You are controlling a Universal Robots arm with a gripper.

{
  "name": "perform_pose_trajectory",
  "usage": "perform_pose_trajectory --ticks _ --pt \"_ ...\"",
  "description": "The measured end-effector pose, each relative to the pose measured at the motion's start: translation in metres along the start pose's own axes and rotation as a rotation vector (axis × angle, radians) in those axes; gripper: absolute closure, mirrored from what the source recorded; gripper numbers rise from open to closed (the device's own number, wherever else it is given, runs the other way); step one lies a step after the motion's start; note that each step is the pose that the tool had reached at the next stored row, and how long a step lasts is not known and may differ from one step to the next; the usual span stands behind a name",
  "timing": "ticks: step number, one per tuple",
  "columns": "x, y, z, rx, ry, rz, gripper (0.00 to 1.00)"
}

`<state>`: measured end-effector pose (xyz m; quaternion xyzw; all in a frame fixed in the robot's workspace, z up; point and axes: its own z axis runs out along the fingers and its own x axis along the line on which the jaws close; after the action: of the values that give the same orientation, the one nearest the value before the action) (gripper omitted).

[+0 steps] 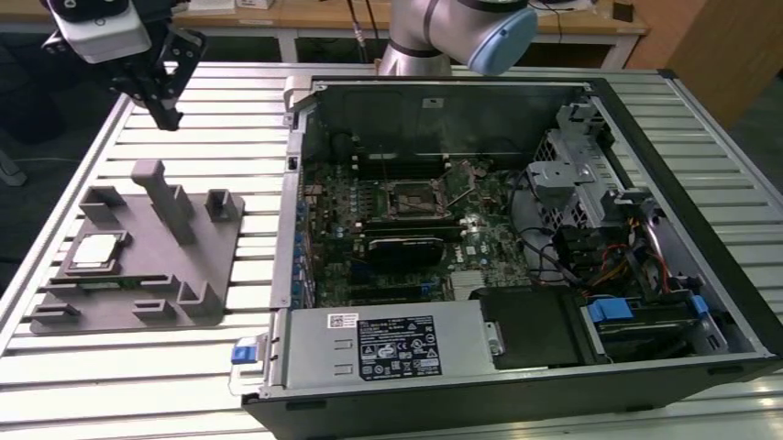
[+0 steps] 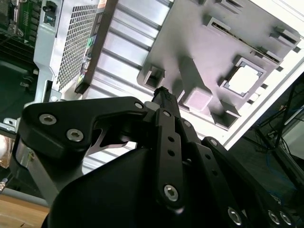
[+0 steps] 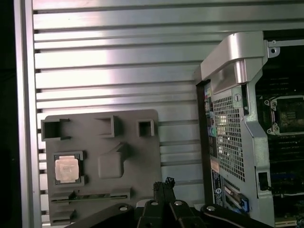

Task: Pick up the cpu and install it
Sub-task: 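Reach for the cpu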

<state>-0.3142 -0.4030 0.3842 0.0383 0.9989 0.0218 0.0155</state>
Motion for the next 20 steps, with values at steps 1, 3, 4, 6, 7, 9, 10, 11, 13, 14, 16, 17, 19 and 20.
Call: perform_pose_trajectory --ticks 1,3,4,6,7,9,10,11,13,14,16,17,19,20 --pt "0.0016 -0.0003 0.0003 0.0000 0.0000 0.000 0.89" --pt "0.0049 -0.0009 0.0011 0.0000 0.0000 0.000 0.89" --pt "0.0065 -0.0012 0.0014 0.0000 0.0000 0.000 0.89" --pt "0.0097 -0.0017 0.0024 0.0000 -0.0001 0.000 0.89" --pt "0.0112 -0.0020 0.0028 0.0000 0.0000 0.000 0.89" --pt "0.0142 -0.0025 0.0039 0.0000 0.0000 0.000 0.89" --pt "0.0157 -0.0027 0.0043 0.0000 0.0000 0.000 0.89" --pt "0.0172 -0.0030 0.0049 0.0000 0.0000 0.000 0.89" --pt "0.0205 -0.0035 0.0059 0.0000 -0.0001 0.000 0.89" --pt "0.0221 -0.0038 0.0064 0.0000 0.0000 0.000 0.89" --pt "0.0253 -0.0043 0.0074 0.0000 0.0000 0.000 0.89" --pt "0.0269 -0.0045 0.0079 0.0000 0.0000 0.000 0.89" --pt "0.0303 -0.0050 0.0091 0.0000 -0.0001 0.000 0.89" --pt "0.0320 -0.0052 0.0097 0.0000 0.0000 0.000 0.89"
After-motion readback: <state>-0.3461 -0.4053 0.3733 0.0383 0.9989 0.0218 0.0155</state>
